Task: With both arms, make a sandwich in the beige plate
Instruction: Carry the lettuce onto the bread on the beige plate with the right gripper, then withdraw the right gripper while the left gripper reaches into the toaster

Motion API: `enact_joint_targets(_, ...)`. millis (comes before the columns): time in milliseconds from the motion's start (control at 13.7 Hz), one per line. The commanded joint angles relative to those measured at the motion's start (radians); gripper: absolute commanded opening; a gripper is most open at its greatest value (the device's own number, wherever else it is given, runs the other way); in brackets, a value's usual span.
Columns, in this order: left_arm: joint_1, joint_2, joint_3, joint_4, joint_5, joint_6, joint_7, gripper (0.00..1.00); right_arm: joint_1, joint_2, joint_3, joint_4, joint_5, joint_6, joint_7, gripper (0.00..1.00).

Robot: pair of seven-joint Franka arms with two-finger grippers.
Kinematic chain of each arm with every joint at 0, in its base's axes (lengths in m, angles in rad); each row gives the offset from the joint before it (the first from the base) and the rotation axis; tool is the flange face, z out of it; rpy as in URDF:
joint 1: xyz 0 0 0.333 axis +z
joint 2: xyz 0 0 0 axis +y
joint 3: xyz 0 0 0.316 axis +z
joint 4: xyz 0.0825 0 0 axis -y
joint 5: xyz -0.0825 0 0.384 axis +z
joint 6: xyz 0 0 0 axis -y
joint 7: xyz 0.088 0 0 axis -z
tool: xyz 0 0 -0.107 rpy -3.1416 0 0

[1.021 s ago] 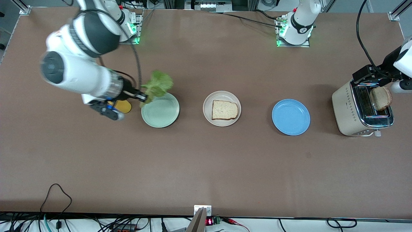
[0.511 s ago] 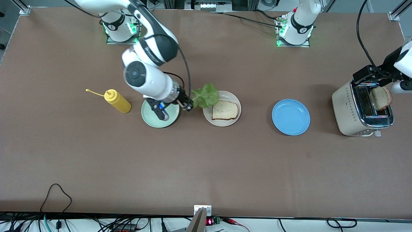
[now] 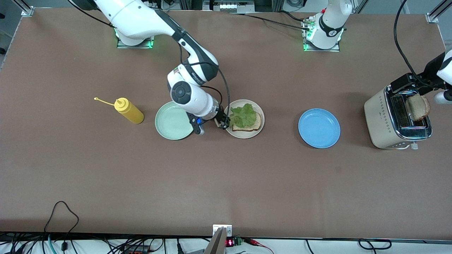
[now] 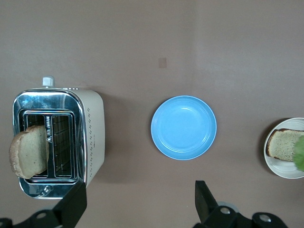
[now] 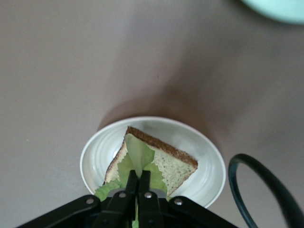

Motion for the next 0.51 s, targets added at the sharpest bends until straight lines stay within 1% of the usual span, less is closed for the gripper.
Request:
enact_joint_targets(0,0.006,0.001,0.000,0.003,-0.009,0.001,0.016,1.00,0.032,0.031,-0.008,0.018,0.011,0.039,0.050,0.00)
enact_joint_targets(73,0.006,0.001,0.000,0.003,-0.009,0.001,0.016,1.00,0.035,0.040,-0.008,0.018,0.011,0.054,0.066,0.00)
enact_joint_targets(146,0.006,0.001,0.000,0.003,-0.009,0.001,0.016,1.00,0.038,0.048,-0.008,0.019,0.010,0.063,0.063,0.03)
enact_joint_targets(219,0.006,0.002,0.000,0.003,-0.009,0.001,0.016,1.00,0.038,0.051,-0.008,0.019,0.010,0.067,0.058,0.16)
enact_joint_targets(292,0.008,0.002,0.000,0.003,-0.009,0.003,0.016,1.00,0.037,0.051,-0.008,0.019,0.010,0.068,0.049,0.37)
enact_joint_targets(365,0.006,0.004,-0.002,0.003,-0.009,0.004,0.014,1.00,0.034,0.051,-0.009,0.019,0.010,0.068,0.043,0.64)
enact_joint_targets(438,0.006,0.011,-0.002,0.005,-0.009,0.006,0.003,1.00,0.031,0.046,-0.009,0.019,0.010,0.067,0.040,0.75)
